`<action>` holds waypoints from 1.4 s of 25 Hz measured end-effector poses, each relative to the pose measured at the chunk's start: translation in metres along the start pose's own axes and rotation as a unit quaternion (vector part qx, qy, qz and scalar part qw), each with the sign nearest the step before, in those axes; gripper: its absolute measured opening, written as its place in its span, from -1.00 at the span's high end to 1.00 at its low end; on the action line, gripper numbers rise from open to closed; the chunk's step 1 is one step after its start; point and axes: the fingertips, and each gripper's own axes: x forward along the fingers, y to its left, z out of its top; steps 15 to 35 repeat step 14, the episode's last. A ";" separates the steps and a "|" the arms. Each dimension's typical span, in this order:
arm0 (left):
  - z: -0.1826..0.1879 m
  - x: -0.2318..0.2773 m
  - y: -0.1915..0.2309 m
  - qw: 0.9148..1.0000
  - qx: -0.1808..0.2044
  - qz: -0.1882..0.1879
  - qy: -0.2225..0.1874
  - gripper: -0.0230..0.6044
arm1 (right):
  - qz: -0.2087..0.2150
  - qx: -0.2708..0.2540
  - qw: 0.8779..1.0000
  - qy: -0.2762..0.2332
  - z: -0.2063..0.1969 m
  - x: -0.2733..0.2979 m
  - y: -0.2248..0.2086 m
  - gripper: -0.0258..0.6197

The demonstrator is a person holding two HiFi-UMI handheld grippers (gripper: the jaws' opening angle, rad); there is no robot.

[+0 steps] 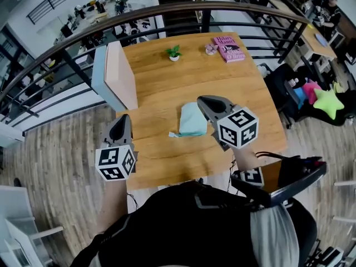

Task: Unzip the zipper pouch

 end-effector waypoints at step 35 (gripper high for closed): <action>0.007 -0.004 -0.004 1.000 0.014 0.005 -0.004 0.83 | -0.002 -0.008 0.999 -0.031 0.010 -0.004 0.002 0.89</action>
